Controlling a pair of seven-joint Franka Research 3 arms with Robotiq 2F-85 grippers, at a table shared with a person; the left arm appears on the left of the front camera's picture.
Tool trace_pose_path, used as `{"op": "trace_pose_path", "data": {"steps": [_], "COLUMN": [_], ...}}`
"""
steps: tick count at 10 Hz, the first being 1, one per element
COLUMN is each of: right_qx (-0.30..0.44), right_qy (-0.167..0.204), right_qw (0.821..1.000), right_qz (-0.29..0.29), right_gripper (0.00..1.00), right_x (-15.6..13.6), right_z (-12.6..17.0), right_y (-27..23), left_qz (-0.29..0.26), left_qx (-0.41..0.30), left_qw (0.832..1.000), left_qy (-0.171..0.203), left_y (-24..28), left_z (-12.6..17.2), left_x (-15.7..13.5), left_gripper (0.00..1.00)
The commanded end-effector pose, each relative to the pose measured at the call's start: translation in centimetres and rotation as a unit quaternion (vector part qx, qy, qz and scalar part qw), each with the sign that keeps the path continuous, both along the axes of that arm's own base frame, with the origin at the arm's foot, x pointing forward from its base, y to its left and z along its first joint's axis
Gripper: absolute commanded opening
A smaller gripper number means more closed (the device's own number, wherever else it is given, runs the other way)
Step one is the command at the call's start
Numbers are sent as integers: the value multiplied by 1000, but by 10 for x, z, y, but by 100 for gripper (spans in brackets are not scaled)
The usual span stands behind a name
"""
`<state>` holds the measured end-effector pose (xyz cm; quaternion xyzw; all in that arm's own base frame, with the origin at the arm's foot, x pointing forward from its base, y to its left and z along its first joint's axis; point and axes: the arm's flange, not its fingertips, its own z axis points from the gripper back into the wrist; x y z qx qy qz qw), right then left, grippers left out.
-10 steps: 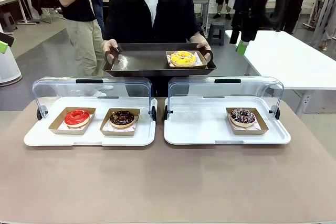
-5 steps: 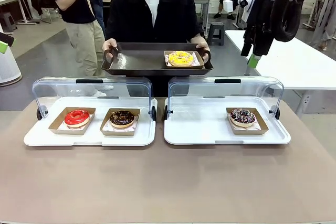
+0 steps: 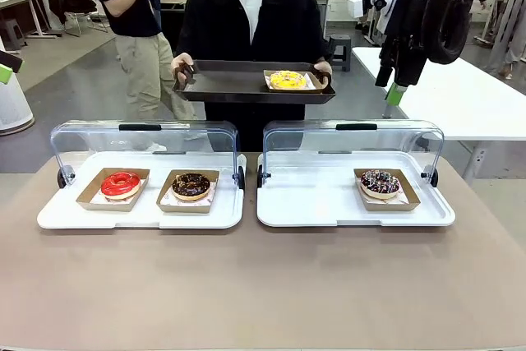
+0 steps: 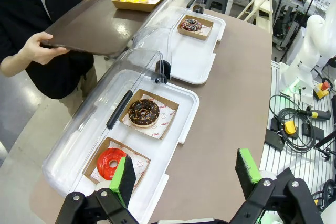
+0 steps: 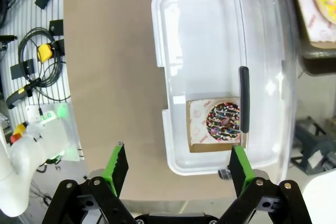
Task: Provide the desired donut to the person.
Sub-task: Place the picked Paper togo box onto the Handle tray extended by the person, then pick up and lift the Paper togo box containing the Donut pointed at by the person.
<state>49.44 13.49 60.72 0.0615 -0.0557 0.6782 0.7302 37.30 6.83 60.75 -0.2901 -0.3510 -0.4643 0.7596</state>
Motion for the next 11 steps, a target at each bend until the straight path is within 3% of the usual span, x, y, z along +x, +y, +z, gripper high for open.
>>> {"op": "trace_pose_path", "data": {"steps": [1, 10, 11], "right_qx": [-1, 0, 77], "right_qy": [1, 0, -6], "right_qw": [1000, 1000, 997], "right_qz": [2, 0, -1], "right_gripper": [100, 100, 100], "right_x": [2, 0, -3], "right_z": [1, 0, 6], "right_y": [0, 0, -28], "left_qz": [-2, -2, -2], "left_qx": [-10, -10, -10], "left_qw": [1000, 1000, 1000], "left_qy": [-3, -3, -3], "left_y": [-1, -1, -1], "left_z": [1, 1, 1], "left_x": [-1, -1, -1], "left_gripper": [100, 100, 100]}}
